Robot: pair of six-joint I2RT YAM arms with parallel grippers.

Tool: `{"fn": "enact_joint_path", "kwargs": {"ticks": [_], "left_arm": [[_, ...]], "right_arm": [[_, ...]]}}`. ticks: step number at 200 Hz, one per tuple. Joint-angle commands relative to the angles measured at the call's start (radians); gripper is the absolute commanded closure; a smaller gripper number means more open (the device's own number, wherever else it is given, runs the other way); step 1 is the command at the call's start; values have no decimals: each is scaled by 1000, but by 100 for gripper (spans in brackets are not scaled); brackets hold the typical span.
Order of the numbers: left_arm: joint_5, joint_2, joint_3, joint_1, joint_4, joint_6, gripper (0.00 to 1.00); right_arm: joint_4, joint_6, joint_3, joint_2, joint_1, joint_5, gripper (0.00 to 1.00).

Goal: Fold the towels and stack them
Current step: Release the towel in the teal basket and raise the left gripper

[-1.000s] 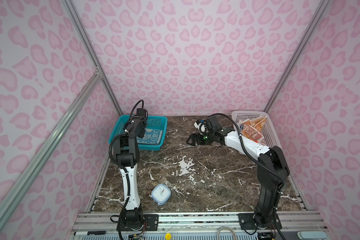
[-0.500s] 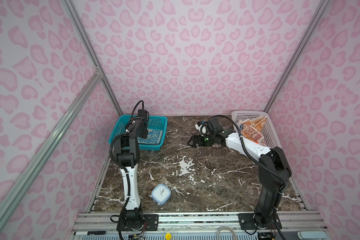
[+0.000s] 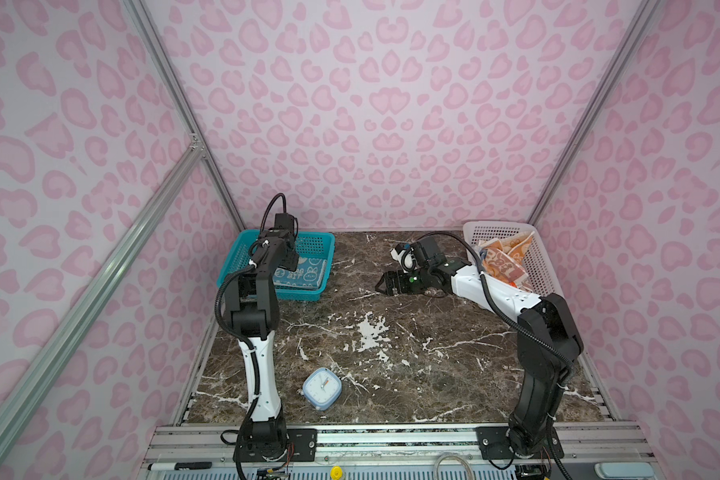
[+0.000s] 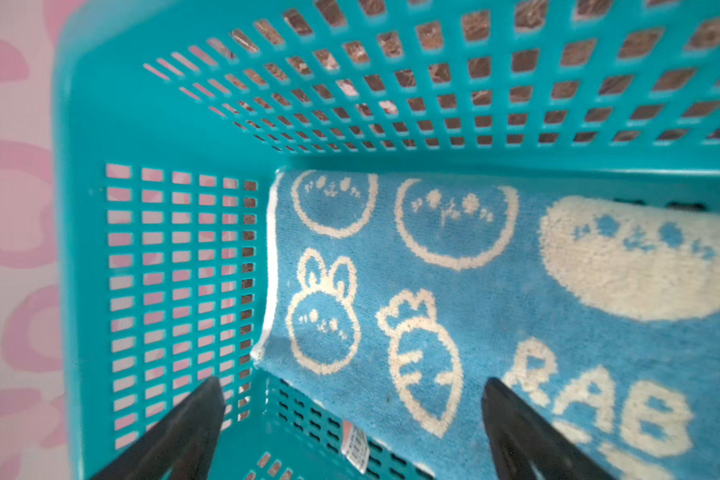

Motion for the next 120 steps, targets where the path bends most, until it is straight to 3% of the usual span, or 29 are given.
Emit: {"fn": "enact_joint_path", "kwargs": {"ticks": [1, 120], "left_arm": [[3, -140, -1, -2, 5, -9, 2], [23, -154, -1, -68, 10, -19, 2]], "right_arm": [[24, 0, -1, 2, 1, -1, 1], [-1, -19, -1, -31, -21, 24, 1]]}}
